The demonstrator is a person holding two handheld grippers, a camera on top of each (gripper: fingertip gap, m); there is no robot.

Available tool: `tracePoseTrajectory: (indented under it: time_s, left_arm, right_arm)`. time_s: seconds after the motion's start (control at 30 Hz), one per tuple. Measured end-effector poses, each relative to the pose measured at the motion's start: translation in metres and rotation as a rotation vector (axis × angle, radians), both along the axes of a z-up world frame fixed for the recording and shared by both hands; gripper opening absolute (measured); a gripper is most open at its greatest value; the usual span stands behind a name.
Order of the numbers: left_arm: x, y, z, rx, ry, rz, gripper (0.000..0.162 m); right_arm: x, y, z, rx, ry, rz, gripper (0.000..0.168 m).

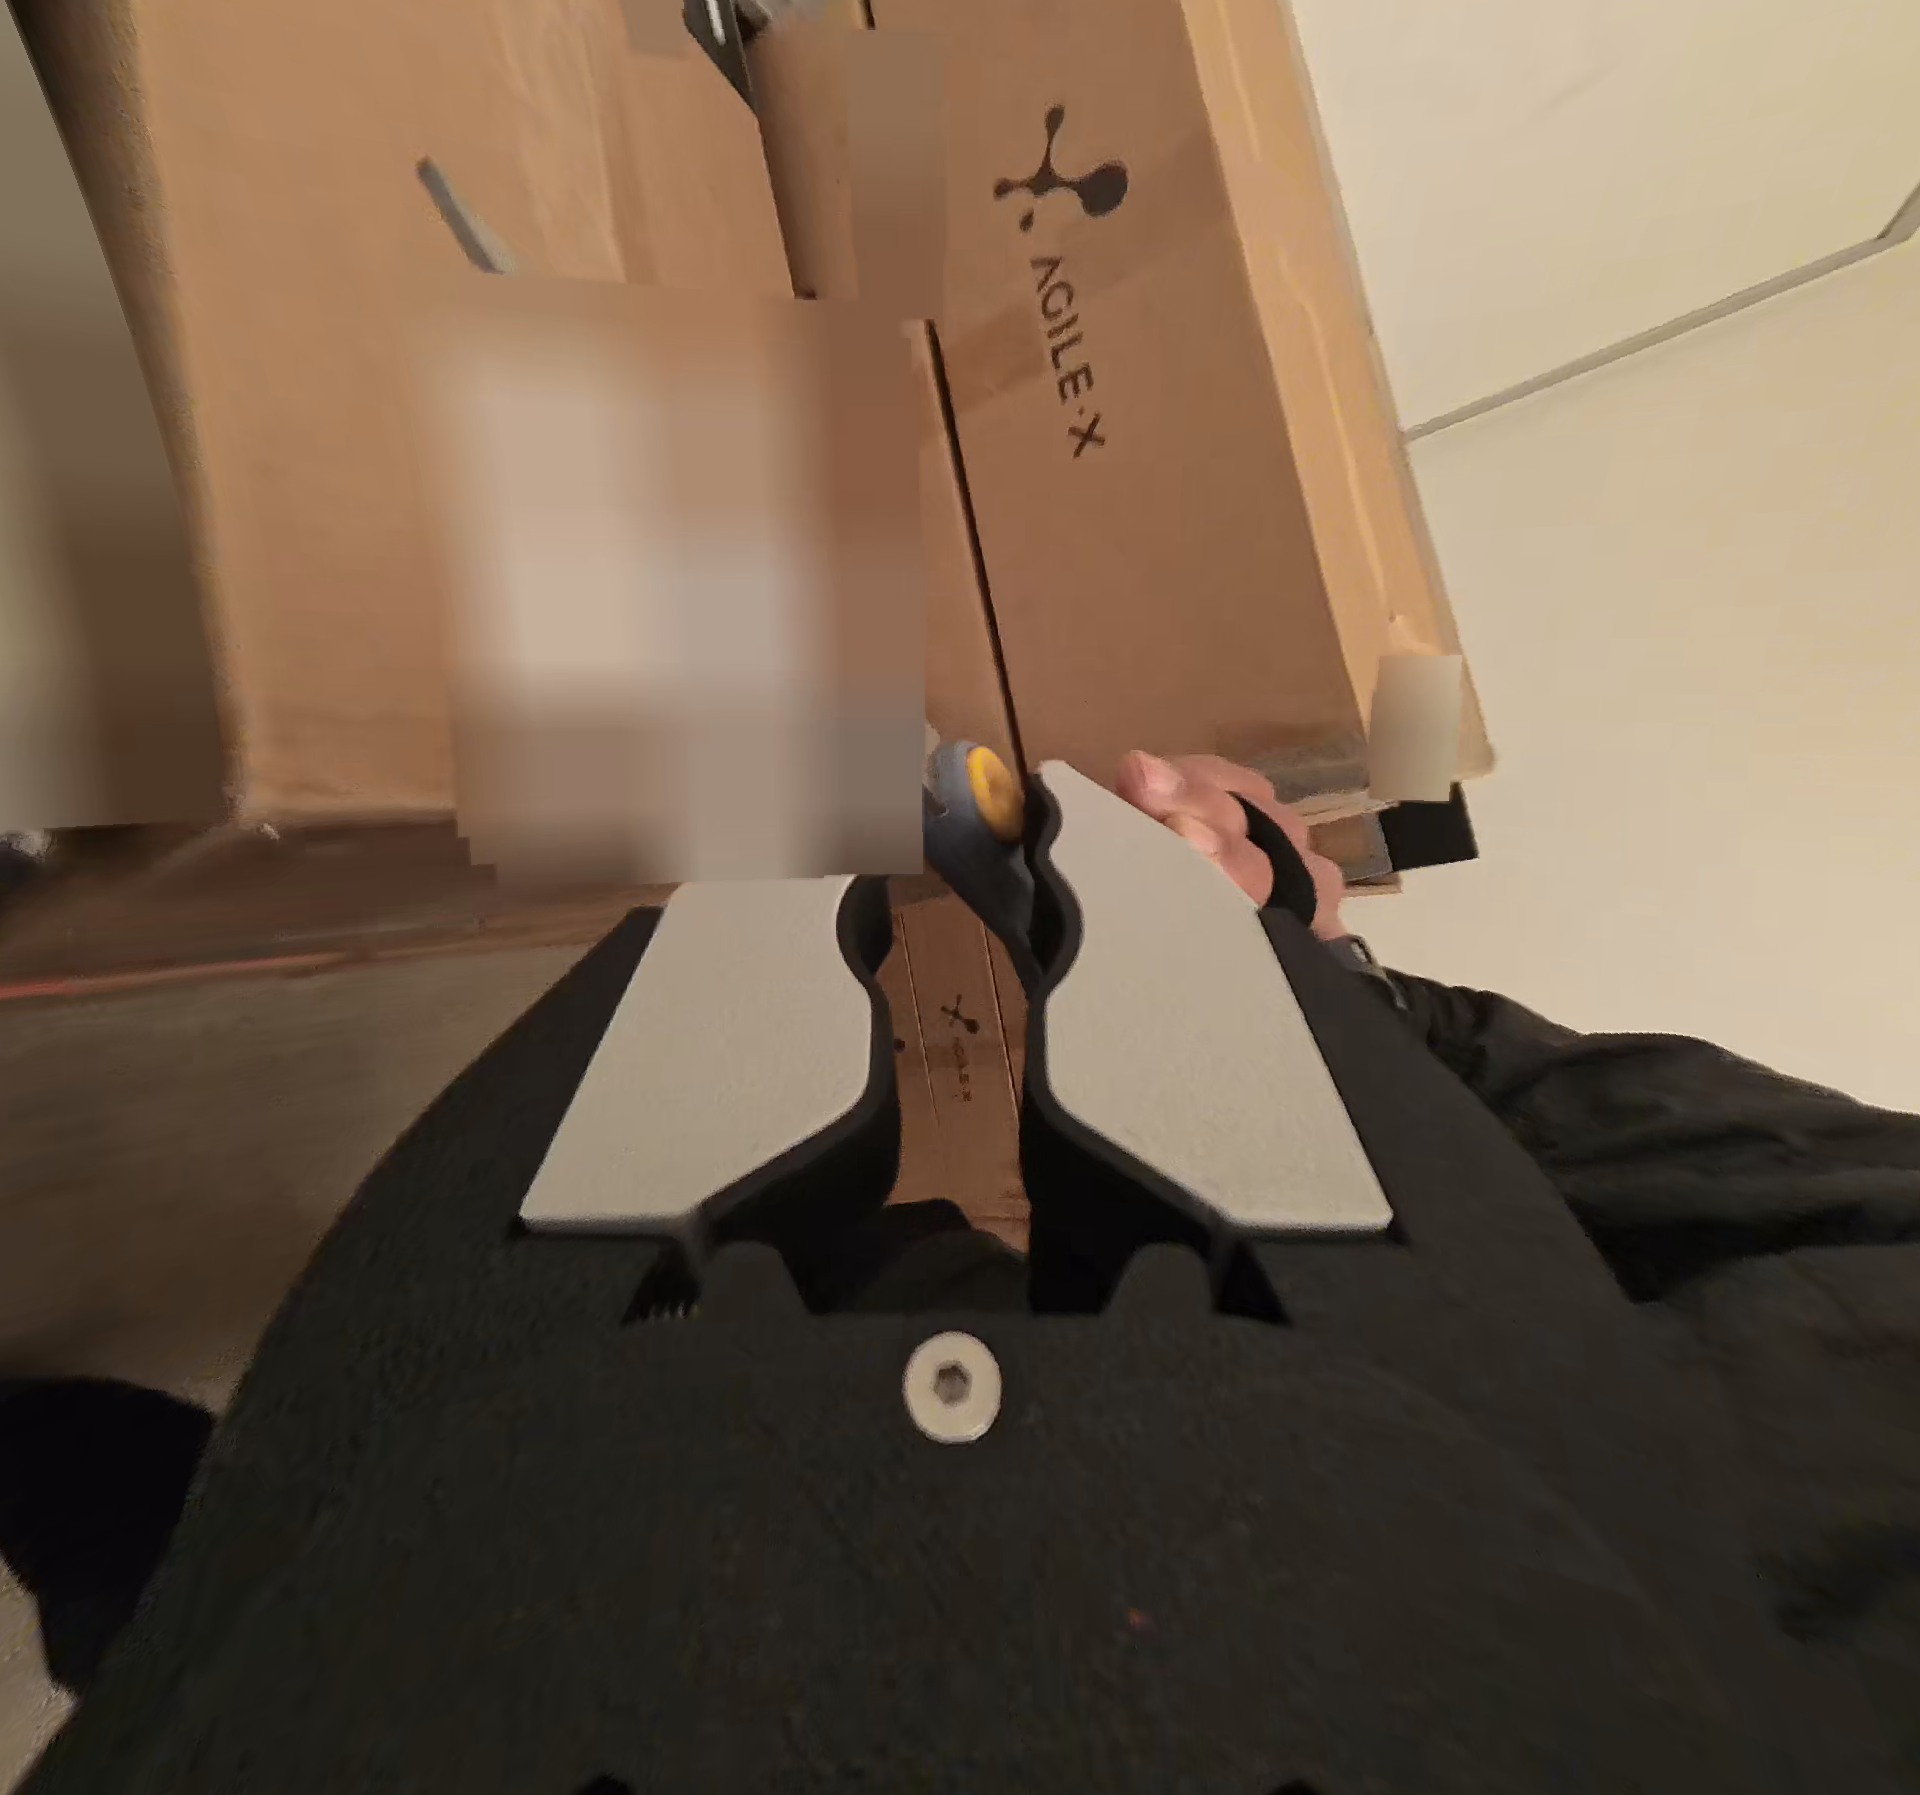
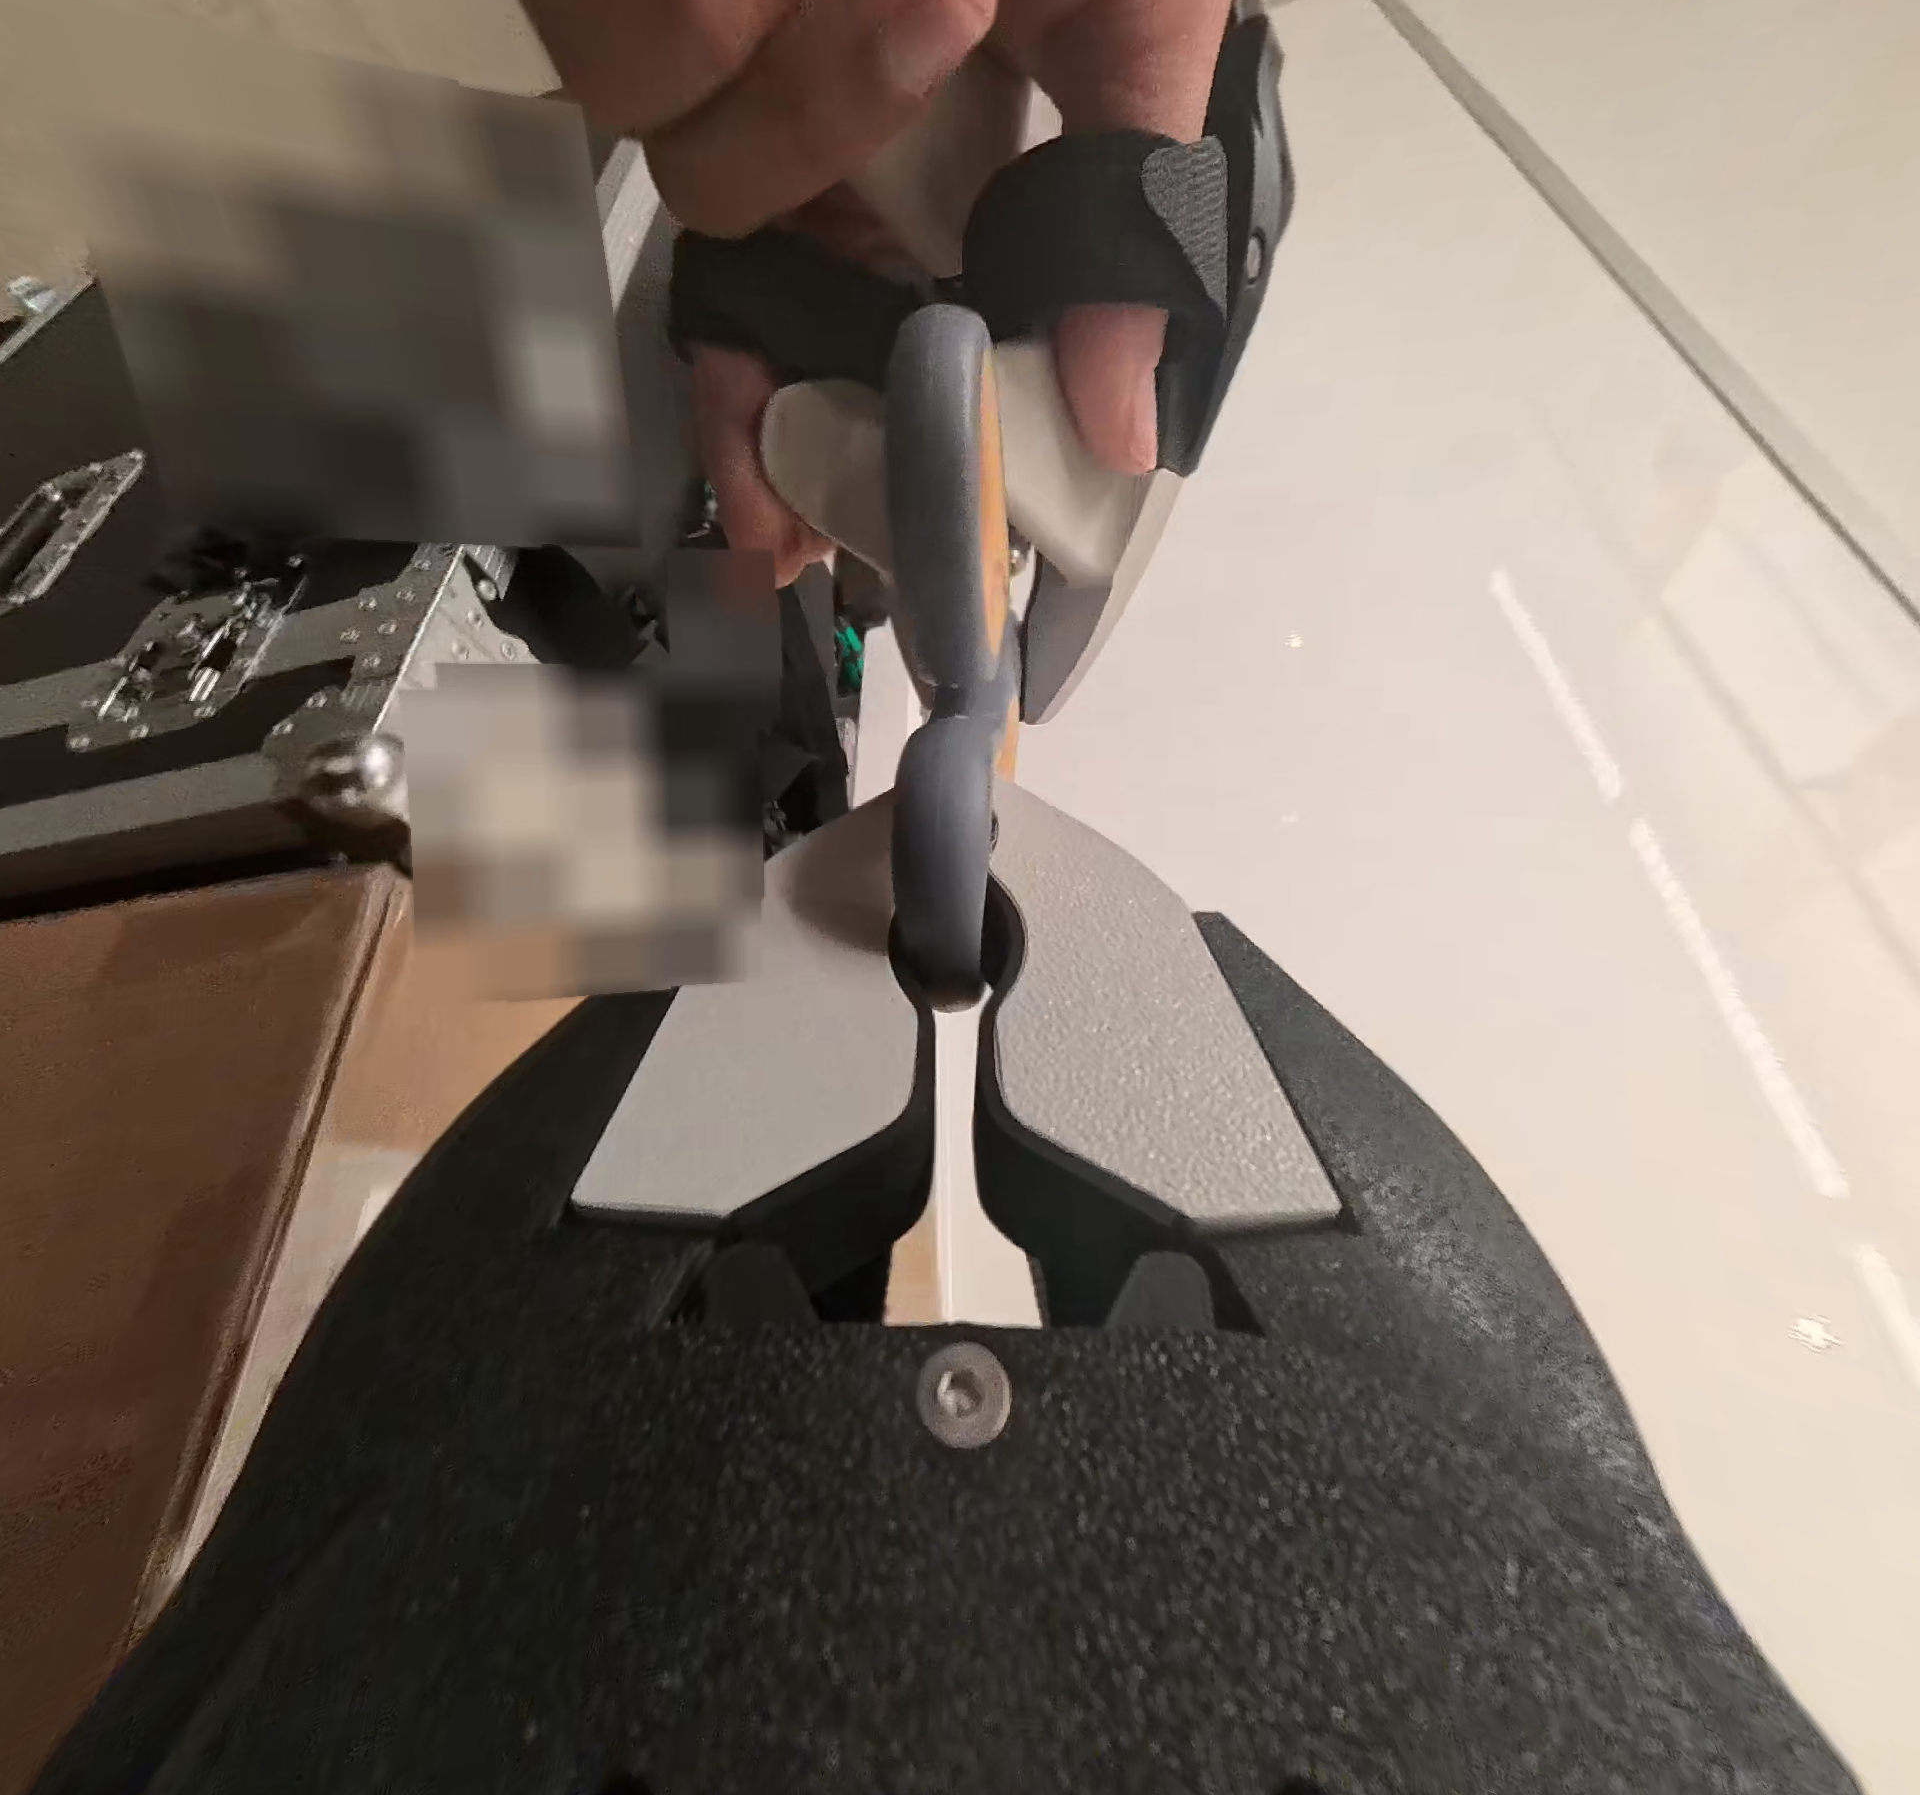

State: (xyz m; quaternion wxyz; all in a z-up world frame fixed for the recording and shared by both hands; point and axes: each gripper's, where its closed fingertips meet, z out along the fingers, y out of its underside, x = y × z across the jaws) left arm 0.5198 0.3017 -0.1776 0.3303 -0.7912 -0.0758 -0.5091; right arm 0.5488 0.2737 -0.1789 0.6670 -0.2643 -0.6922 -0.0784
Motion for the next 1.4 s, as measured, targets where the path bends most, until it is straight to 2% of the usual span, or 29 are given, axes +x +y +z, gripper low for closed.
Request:
tracePoseTrajectory:
  time_s: [0.1, 0.17, 0.27, 0.4, 0.5, 0.67, 0.8, 0.9, 1.0, 1.07, 1.13, 1.2, 1.27, 1.4]
  left_arm:
    - [-0.038, 0.021, 0.003, 0.04, -0.027, 0.019, 0.021]
    - [-0.064, 0.034, 0.002, 0.049, -0.066, 0.061, 0.02]
    - [-0.101, 0.048, -0.006, 0.075, -0.013, 0.11, 0.02]
    - [-0.152, 0.063, -0.026, 0.111, 0.212, 0.202, 0.02]
    - [-0.187, 0.072, -0.037, 0.135, 0.38, 0.29, 0.019]
    - [-0.23, 0.09, -0.033, 0.178, 0.529, 0.425, 0.019]
    - [-0.254, 0.107, -0.027, 0.177, 0.574, 0.477, 0.02]
    - [-0.275, 0.115, -0.031, 0.144, 0.584, 0.497, 0.02]
    - [-0.295, 0.12, -0.035, 0.134, 0.573, 0.529, 0.02]
    - [-0.306, 0.12, -0.039, 0.121, 0.545, 0.557, 0.019]
    - [-0.322, 0.117, -0.048, 0.095, 0.553, 0.584, 0.019]
    - [-0.334, 0.116, -0.052, 0.087, 0.546, 0.598, 0.016]
    - [-0.343, 0.116, -0.054, 0.085, 0.552, 0.591, 0.016]
    - [-0.359, 0.121, -0.056, 0.094, 0.51, 0.565, 0.016]
  right_arm:
    - [-0.038, 0.019, -0.005, -0.066, 0.006, -0.01, 0.006]
    - [-0.059, 0.024, -0.009, -0.104, 0.011, 0.012, 0.02]
    - [-0.083, 0.037, -0.027, -0.27, -0.048, 0.02, 0.047]
    - [-0.108, 0.057, -0.051, -0.698, -0.128, -0.018, 0.075]
    - [-0.137, 0.068, -0.052, -1.055, -0.148, -0.039, 0.085]
    - [-0.212, 0.083, -0.045, -1.468, -0.142, -0.059, 0.082]
    - [-0.266, 0.1, -0.054, -1.458, -0.191, -0.017, 0.08]
    - [-0.289, 0.108, -0.063, -1.439, -0.253, 0.015, 0.078]
    - [-0.305, 0.113, -0.066, -1.498, -0.276, 0.038, 0.076]
    - [-0.313, 0.125, -0.073, -1.412, -0.293, -0.005, 0.075]
    - [-0.319, 0.133, -0.072, -1.374, -0.274, -0.025, 0.064]
    - [-0.325, 0.13, -0.07, -1.422, -0.254, -0.028, 0.052]
    - [-0.332, 0.125, -0.078, -1.451, -0.27, -0.046, 0.05]
    - [-0.352, 0.138, -0.094, -1.325, -0.24, -0.095, 0.04]
